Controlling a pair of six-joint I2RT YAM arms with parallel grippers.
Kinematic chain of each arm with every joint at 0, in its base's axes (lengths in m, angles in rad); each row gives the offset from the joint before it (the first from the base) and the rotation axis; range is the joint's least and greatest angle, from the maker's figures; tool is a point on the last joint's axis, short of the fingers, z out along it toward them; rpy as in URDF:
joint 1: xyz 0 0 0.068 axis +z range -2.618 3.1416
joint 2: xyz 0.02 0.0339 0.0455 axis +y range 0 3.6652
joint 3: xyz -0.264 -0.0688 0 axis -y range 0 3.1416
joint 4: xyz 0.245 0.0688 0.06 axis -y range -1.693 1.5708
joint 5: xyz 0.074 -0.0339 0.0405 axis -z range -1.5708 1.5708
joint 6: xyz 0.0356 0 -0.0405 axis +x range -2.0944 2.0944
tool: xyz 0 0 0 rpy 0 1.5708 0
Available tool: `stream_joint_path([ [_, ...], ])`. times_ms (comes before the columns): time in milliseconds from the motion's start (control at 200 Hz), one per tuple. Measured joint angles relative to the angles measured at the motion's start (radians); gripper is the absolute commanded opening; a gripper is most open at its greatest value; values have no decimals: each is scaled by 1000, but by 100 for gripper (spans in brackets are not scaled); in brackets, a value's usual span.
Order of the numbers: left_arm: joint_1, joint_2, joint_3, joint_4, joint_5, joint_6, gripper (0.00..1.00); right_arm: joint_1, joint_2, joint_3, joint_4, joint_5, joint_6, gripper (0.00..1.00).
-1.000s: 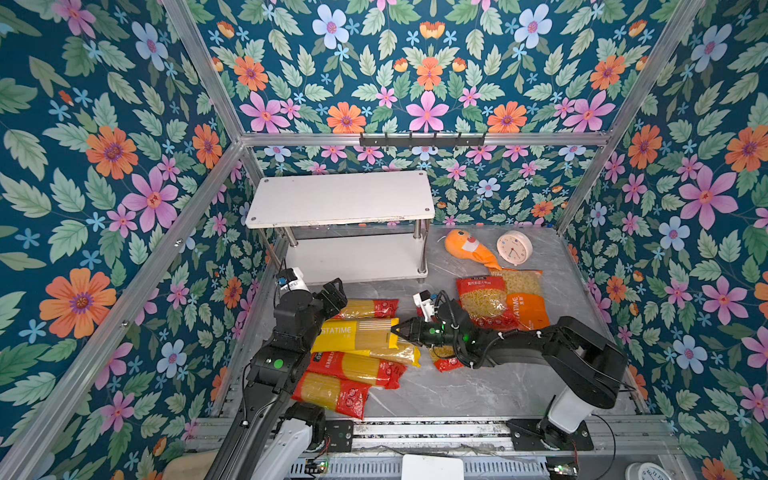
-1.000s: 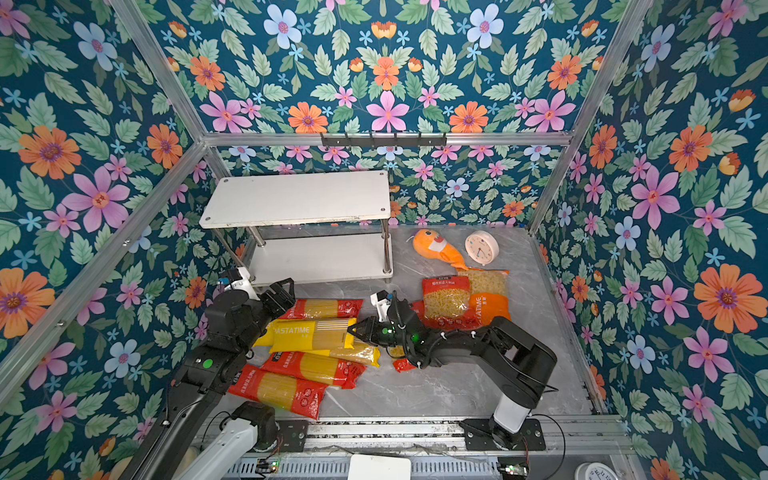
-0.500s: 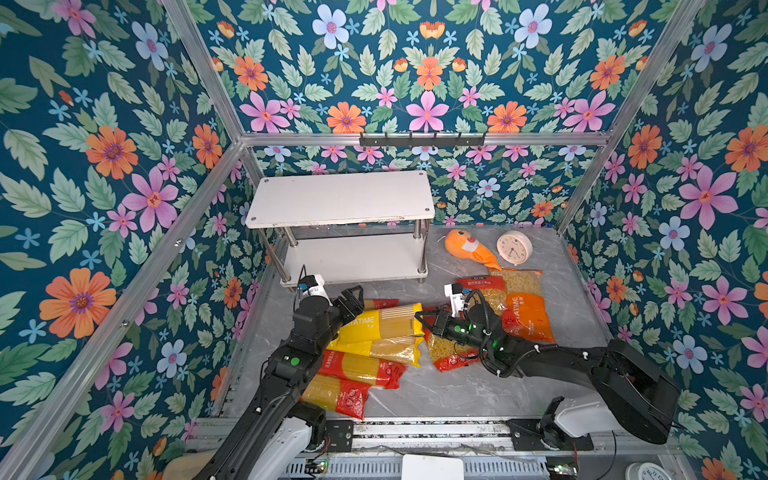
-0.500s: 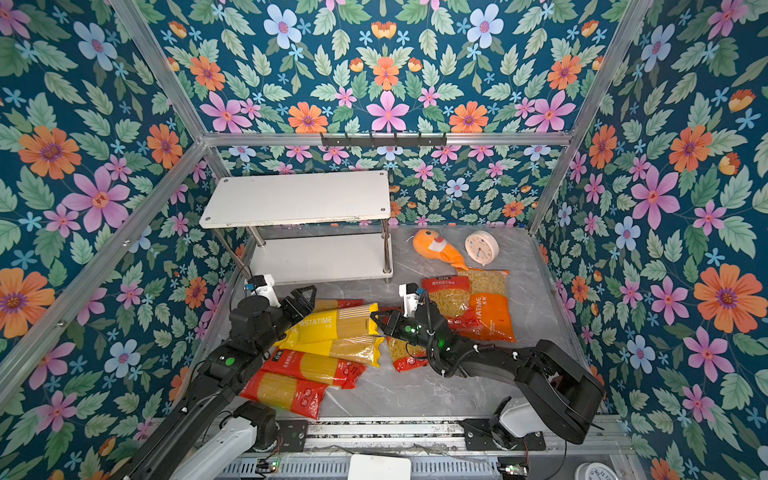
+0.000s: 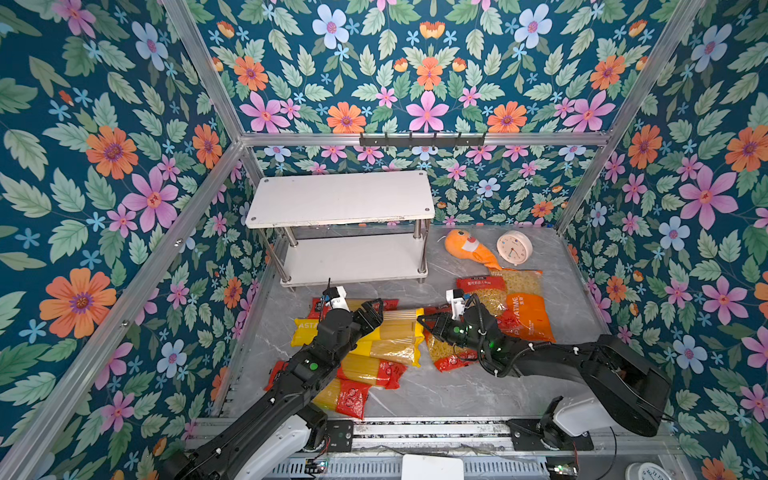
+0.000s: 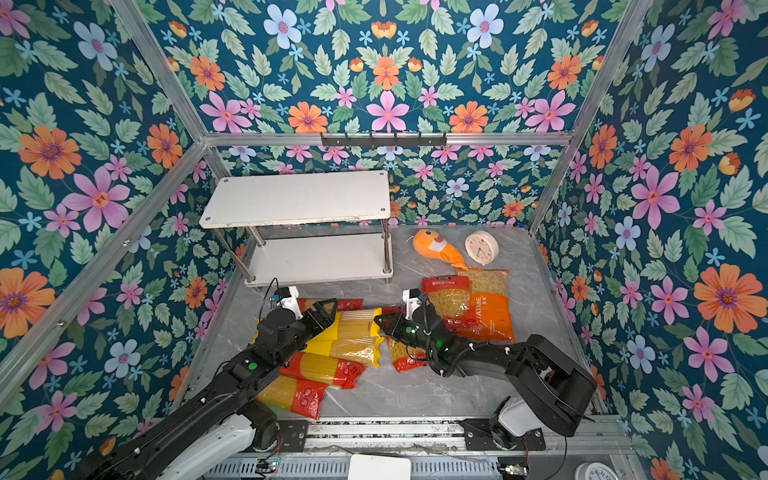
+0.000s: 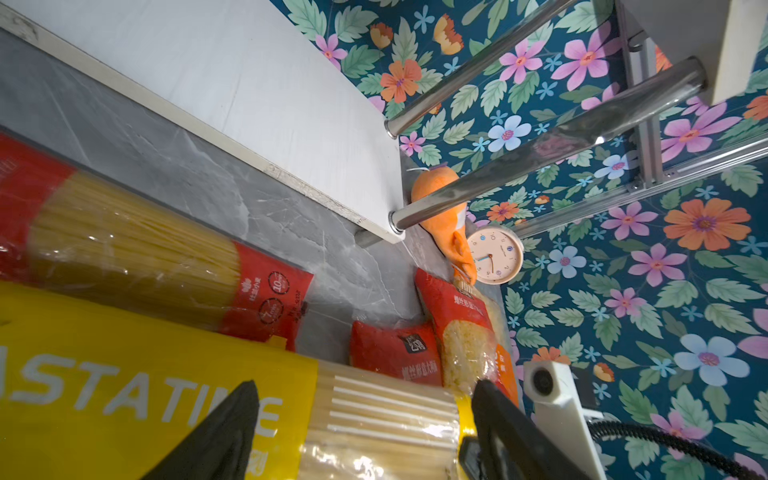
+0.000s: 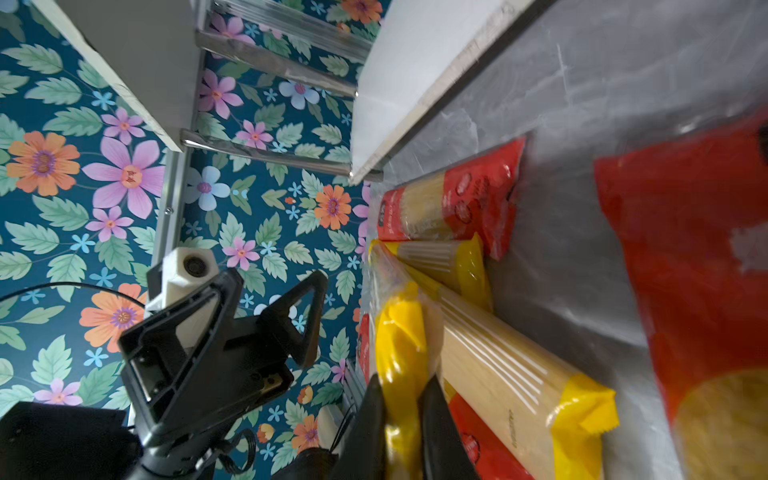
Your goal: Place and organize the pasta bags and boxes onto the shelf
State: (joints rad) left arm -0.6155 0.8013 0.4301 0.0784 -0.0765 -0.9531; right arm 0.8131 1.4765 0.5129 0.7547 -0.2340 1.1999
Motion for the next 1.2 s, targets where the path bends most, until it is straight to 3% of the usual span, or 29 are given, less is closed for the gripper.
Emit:
stream_joint_path([
  [245, -2, 135, -143, 113, -2, 43, 59, 10, 102, -26, -3, -116, 23, 33],
  [475, -1, 167, -194, 192, -3, 55, 47, 10, 215, 16, 11, -187, 16, 43],
  [570, 0, 167, -214, 218, -4, 62, 43, 9, 243, 35, 10, -210, -6, 41],
  [680, 0, 169, -229, 243, -8, 62, 41, 8, 254, 36, 12, -228, -28, 24],
  [820, 0, 137, -187, 181, 4, 64, 53, 9, 232, 21, 51, -253, -25, 13],
  [1070, 32, 17, 134, -71, -4, 163, 72, -8, 128, 18, 71, -252, 11, 5],
  [1200, 62, 0, 219, -155, -2, 200, 81, -10, 82, 55, 66, -209, 26, 1],
])
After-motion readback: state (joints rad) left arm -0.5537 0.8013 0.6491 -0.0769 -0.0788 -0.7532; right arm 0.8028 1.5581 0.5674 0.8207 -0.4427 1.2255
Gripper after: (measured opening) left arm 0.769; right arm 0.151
